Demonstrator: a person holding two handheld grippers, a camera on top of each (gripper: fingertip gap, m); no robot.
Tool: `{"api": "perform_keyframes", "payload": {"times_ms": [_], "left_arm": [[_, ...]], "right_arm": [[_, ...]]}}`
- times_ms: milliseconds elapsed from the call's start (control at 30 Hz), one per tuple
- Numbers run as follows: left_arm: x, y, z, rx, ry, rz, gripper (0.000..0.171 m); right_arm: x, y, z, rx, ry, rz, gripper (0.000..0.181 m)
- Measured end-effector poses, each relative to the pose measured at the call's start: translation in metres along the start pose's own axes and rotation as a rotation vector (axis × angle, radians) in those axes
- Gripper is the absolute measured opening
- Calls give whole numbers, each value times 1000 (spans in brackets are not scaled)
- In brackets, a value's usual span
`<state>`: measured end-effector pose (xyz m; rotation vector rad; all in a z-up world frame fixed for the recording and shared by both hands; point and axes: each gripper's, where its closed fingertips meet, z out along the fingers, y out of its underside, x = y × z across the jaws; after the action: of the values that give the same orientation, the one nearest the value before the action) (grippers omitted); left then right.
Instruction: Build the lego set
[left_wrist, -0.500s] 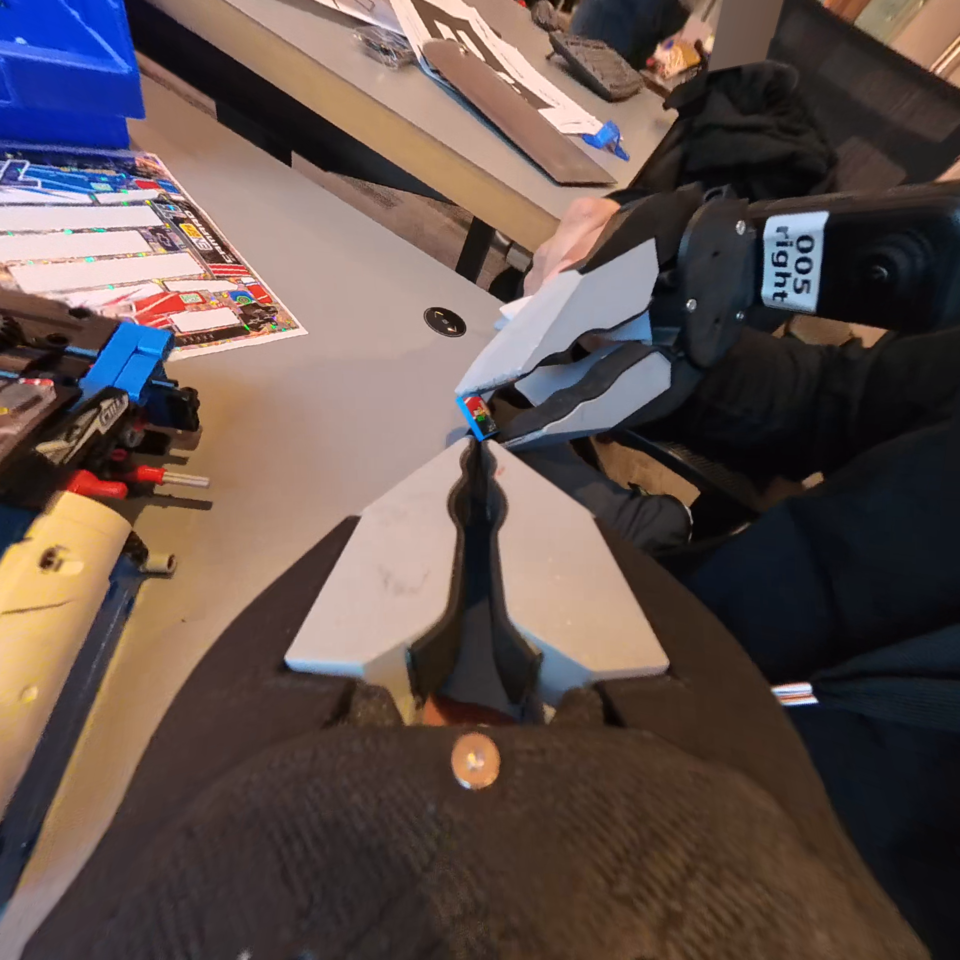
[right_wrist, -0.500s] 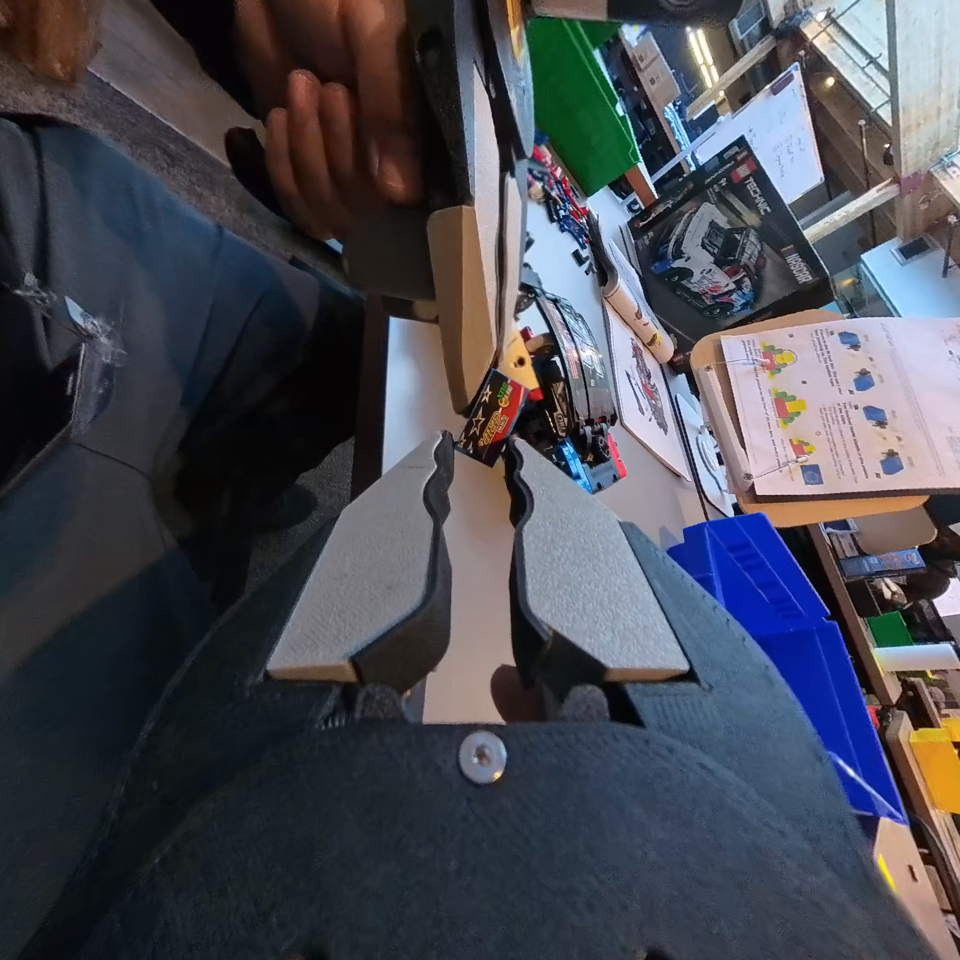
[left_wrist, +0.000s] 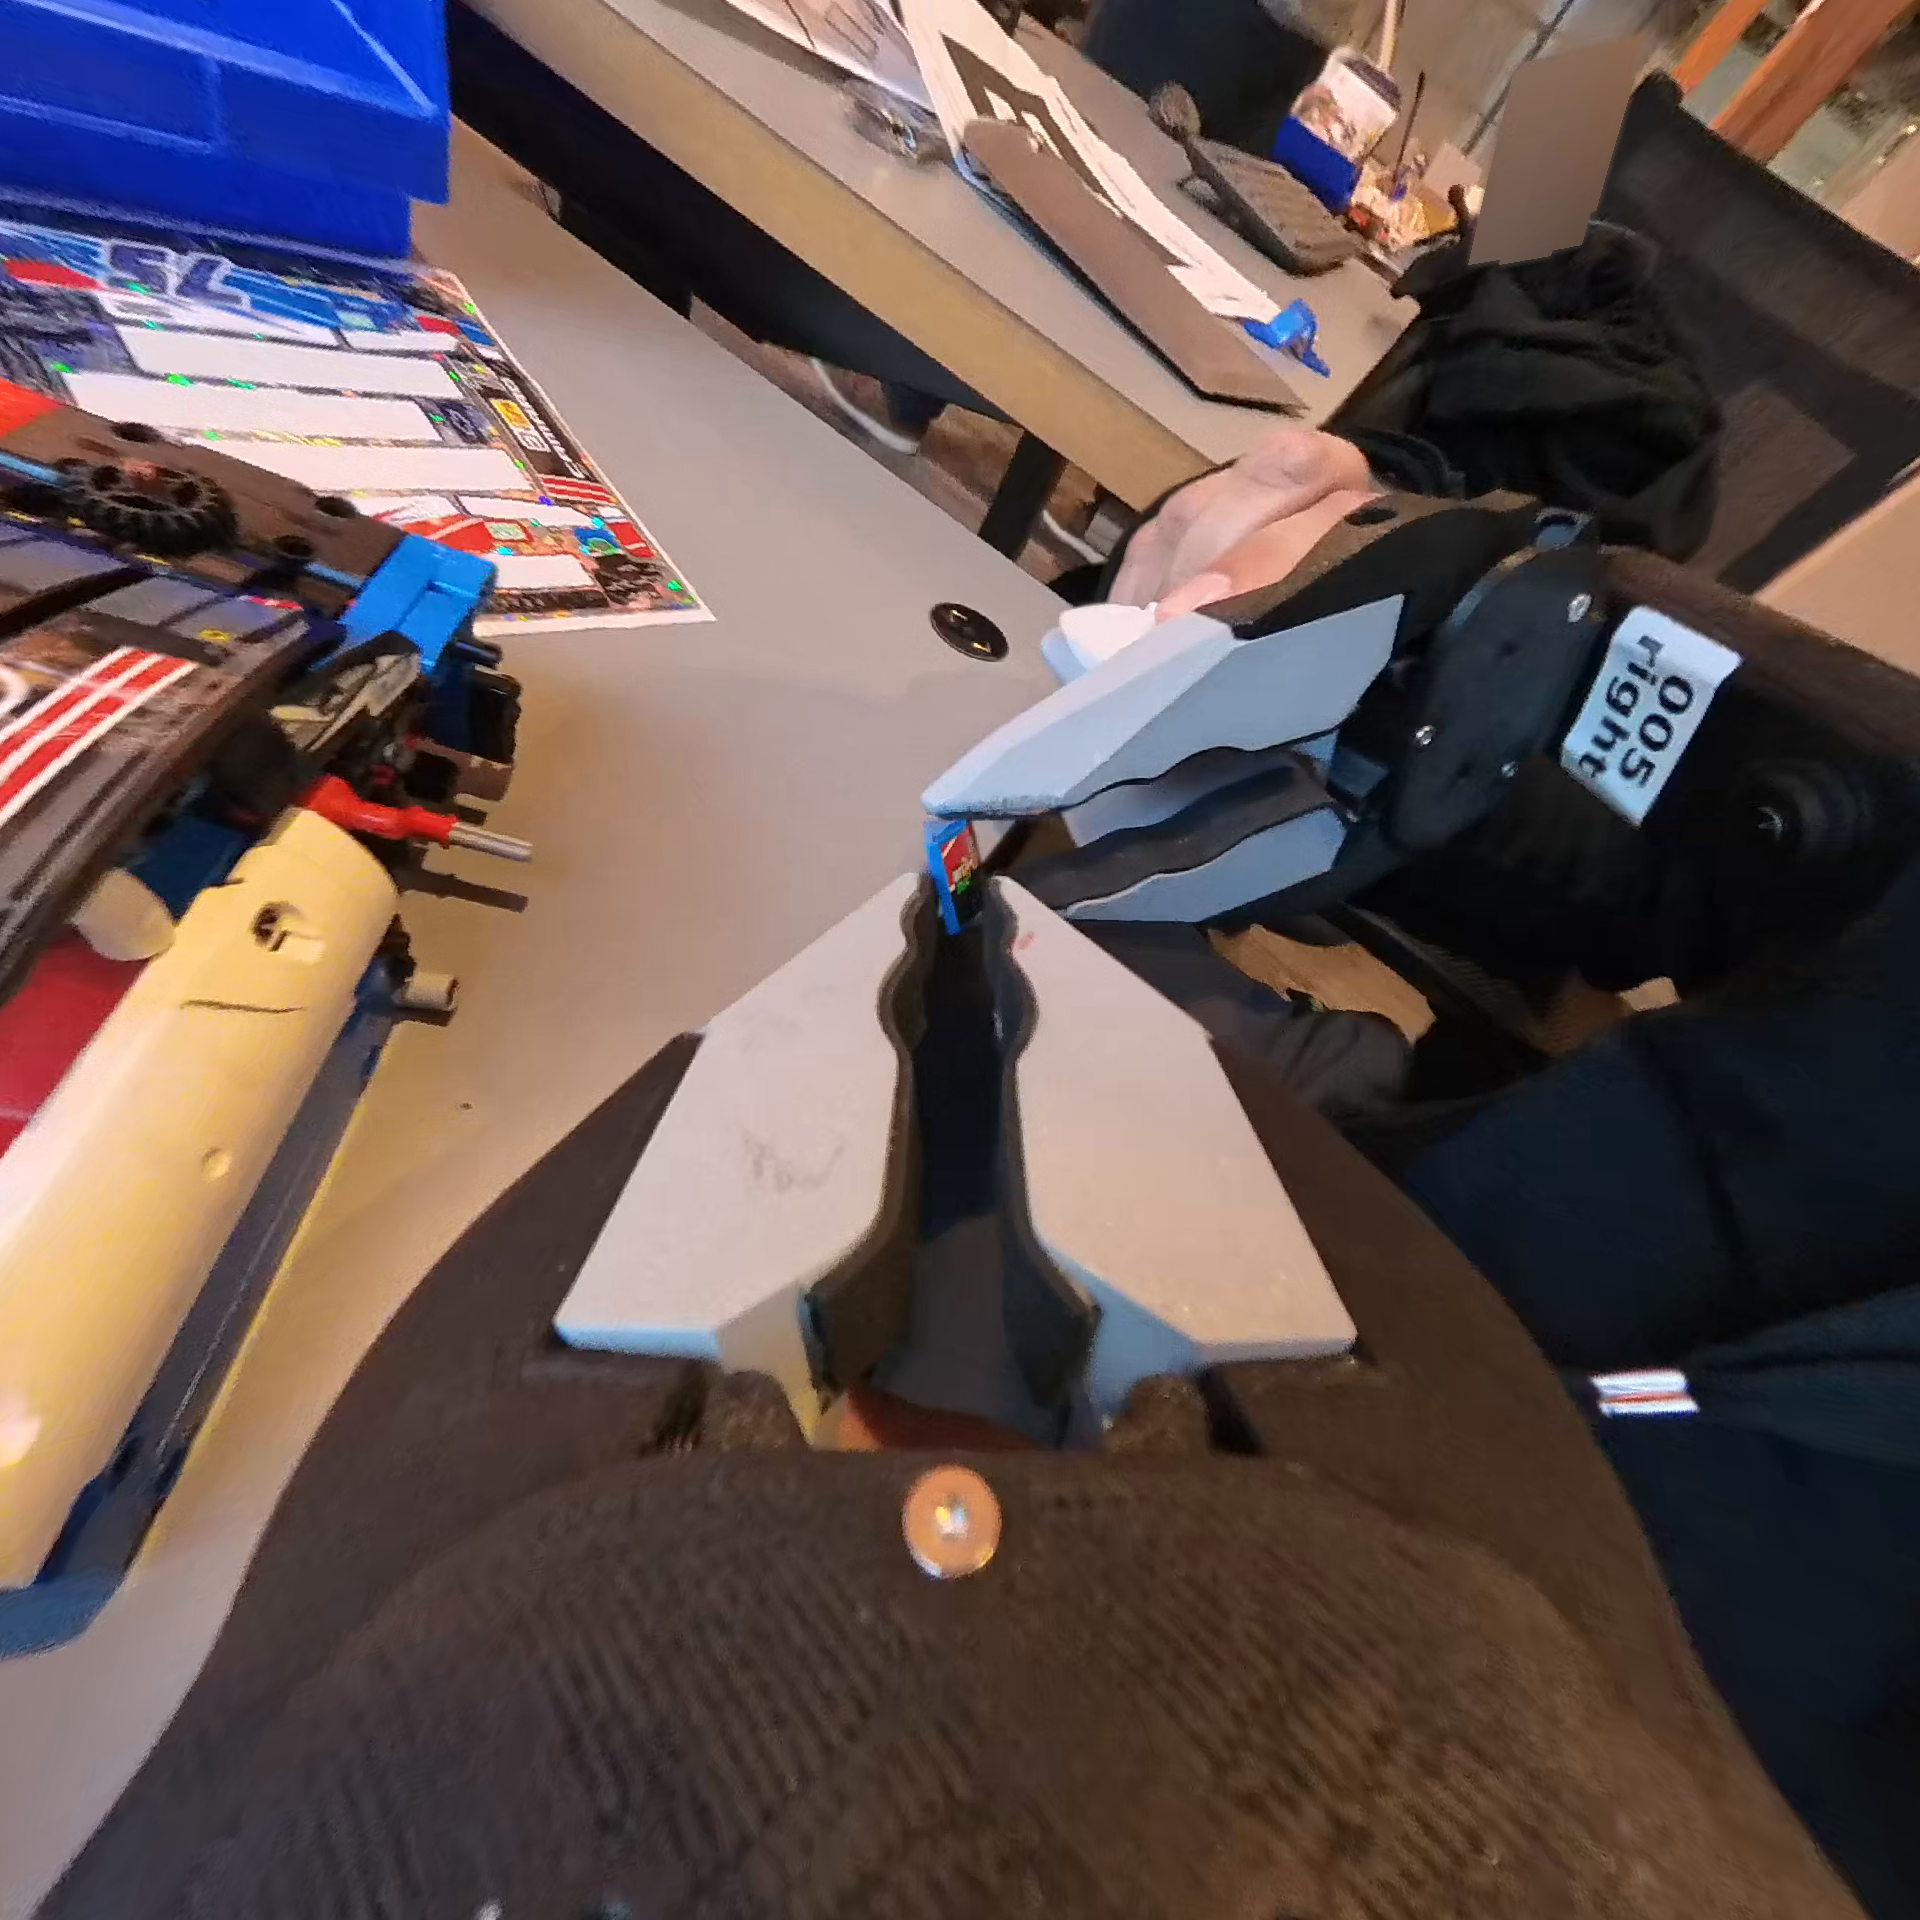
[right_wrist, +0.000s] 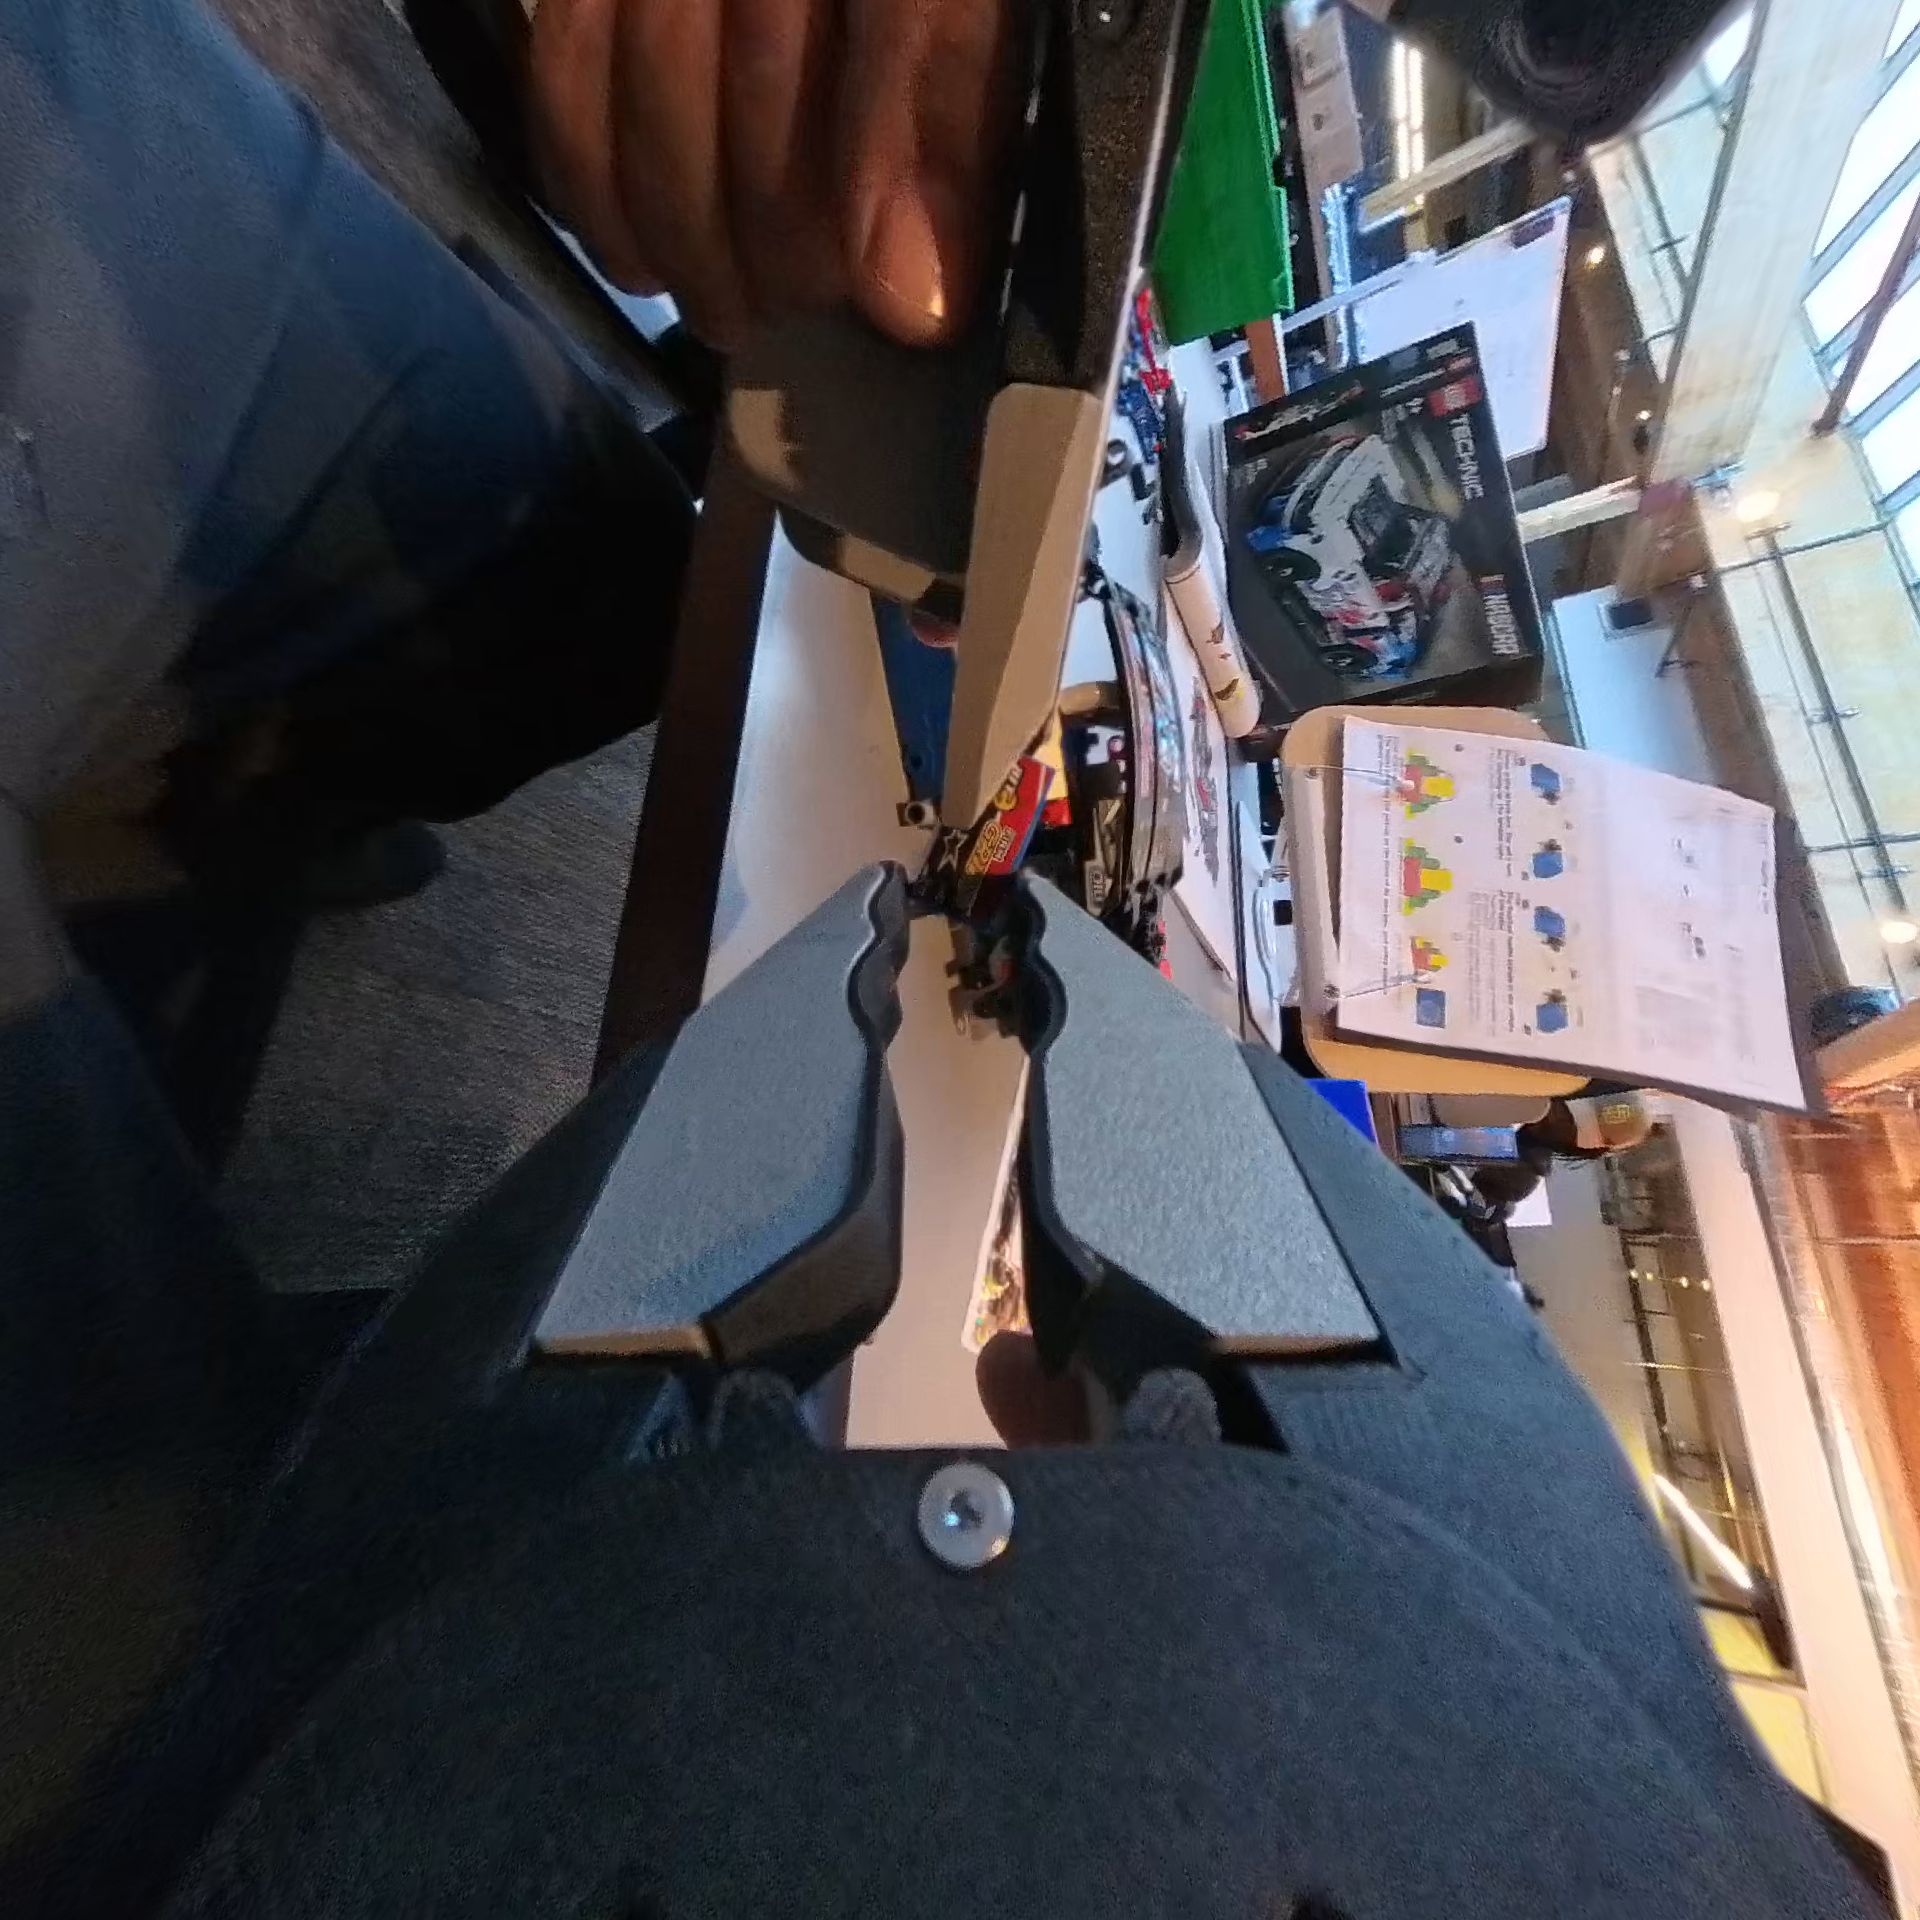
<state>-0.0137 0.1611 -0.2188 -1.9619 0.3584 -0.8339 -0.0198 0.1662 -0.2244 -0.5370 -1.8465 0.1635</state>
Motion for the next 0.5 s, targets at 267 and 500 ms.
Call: {"api": "perform_keyframes", "payload": {"times_ms": [267,500], "left_arm": [[-6,-6,-20,187,-170,605,5],[28,-27,-33,395,-120,772,5]], "right_arm": [[-3,-14,-2,244,-296,674,22],[19,-37,-21,456,-298,794,16]]}}
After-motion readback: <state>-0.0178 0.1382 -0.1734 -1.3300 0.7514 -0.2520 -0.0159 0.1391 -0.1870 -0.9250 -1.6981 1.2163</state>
